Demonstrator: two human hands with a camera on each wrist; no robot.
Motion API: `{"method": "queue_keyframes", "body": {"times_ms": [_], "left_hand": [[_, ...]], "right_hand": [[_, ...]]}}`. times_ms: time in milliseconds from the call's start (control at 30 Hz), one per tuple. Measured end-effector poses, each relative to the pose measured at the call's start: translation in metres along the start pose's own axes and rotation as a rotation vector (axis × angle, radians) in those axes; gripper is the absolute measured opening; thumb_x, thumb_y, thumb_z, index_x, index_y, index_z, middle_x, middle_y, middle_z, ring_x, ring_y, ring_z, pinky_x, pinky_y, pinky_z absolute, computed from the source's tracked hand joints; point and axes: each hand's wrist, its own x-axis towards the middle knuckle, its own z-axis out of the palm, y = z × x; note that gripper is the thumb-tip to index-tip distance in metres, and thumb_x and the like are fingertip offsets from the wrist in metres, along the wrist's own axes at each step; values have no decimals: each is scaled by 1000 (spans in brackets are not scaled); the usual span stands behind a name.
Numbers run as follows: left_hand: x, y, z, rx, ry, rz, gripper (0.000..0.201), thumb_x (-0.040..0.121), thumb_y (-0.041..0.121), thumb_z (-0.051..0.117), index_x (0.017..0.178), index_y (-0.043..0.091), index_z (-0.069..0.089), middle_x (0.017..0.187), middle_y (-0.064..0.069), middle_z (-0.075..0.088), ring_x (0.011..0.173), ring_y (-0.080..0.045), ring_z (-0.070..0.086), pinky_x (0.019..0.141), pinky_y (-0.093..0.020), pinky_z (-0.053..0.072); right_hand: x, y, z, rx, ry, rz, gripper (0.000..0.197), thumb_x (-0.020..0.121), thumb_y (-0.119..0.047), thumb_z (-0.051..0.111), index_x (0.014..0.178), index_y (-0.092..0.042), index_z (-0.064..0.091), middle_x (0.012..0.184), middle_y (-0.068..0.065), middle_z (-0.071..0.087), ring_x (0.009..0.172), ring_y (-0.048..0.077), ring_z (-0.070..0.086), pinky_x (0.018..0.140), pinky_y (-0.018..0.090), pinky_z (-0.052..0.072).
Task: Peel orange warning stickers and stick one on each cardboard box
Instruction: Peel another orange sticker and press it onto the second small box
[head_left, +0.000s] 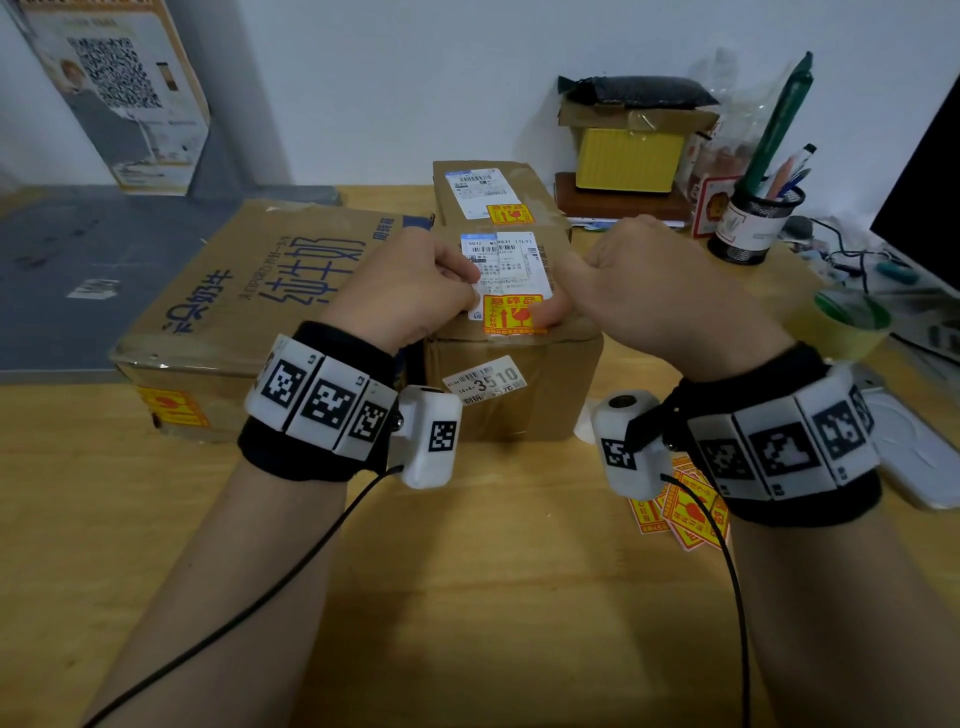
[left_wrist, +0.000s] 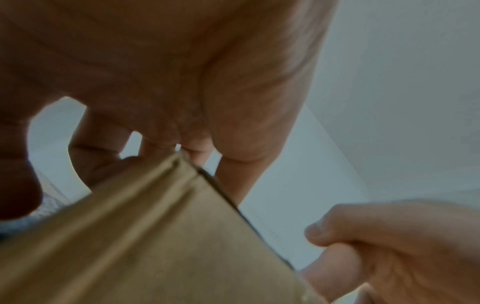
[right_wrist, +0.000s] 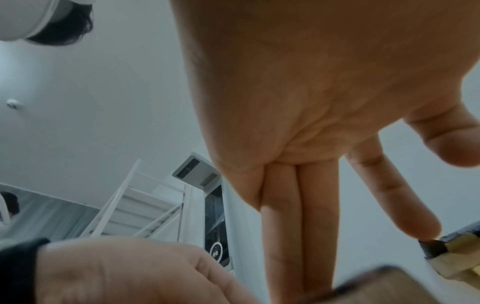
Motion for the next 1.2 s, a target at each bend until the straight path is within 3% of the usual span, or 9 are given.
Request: {"method": "queue_keyframes", "body": {"times_ms": [133, 267, 467, 567, 700, 900, 1000, 1100, 1200], "left_hand": [[0, 1, 1, 10, -4, 6, 16, 88, 12, 71, 99, 23, 73, 85, 4, 60, 79, -9, 56, 63, -21, 41], [0, 0, 1, -4, -8, -2, 16, 87, 12, 71, 92, 28, 72, 77, 11, 60, 71, -5, 55, 63, -21, 41], [0, 0, 1, -9, 3, 3, 17, 87, 12, 70, 97, 25, 73, 73, 12, 60, 66, -1, 53, 59, -18, 37], [0, 1, 2, 6, 6, 6, 17, 87, 12, 70, 94, 27, 71, 73, 13, 58, 67, -2, 52, 59, -19, 38], [1, 1, 3, 15, 9, -4, 17, 86, 13, 70, 92, 29, 70, 74, 12, 58, 66, -2, 52, 59, -21, 37], [1, 0, 1, -11, -3, 0, 18, 86, 12, 71, 100, 23, 74, 70, 12, 57, 63, -2, 50, 59, -20, 37], [1, 0, 1, 0, -3, -3, 18, 86, 13, 71, 101, 23, 74, 70, 11, 59, 63, -2, 52, 58, -21, 37], [-1, 1, 2, 2, -1, -14, 18, 85, 15, 70, 99, 25, 74, 72, 10, 62, 70, -6, 57, 65, -25, 42], [-2, 2, 2, 10, 8, -17, 20, 83, 15, 68, 96, 28, 74, 73, 10, 62, 72, -7, 57, 64, -26, 42]], "right_hand": [[3, 4, 6, 85, -33, 28, 48, 100, -38, 49, 67, -13, 73, 76, 2, 67, 59, 15, 30, 57, 35, 29], [-1, 3, -2, 66, -39, 24, 40, 97, -31, 53, 73, -14, 81, 37, -16, 53, 53, 16, 37, 50, 31, 27], [-3, 6, -6, 112, -62, 17, 43, 99, -27, 46, 80, -20, 84, 32, -23, 46, 49, 0, 49, 47, 23, 27], [0, 5, 1, 141, -59, 64, 44, 102, -31, 43, 85, -26, 83, 32, -27, 45, 52, 11, 41, 53, 27, 24], [4, 4, 12, 151, -23, 34, 59, 101, -40, 52, 46, -23, 63, 37, -8, 47, 49, 12, 34, 61, 34, 28], [4, 0, 7, 87, -25, -26, 45, 98, -34, 50, 82, -7, 82, 42, -1, 44, 50, 17, 35, 53, 34, 26], [5, -5, 14, 92, -70, -8, 51, 102, -43, 44, 75, -20, 81, 59, -5, 50, 75, 17, 46, 73, 37, 39], [9, -8, 25, 7, -95, -30, 56, 105, -56, 33, 100, -28, 82, 89, -1, 63, 121, 23, 43, 103, 49, 33], [9, -8, 24, -20, -71, -77, 56, 105, -55, 33, 100, -31, 83, 87, -5, 63, 124, 22, 41, 107, 52, 30]]}}
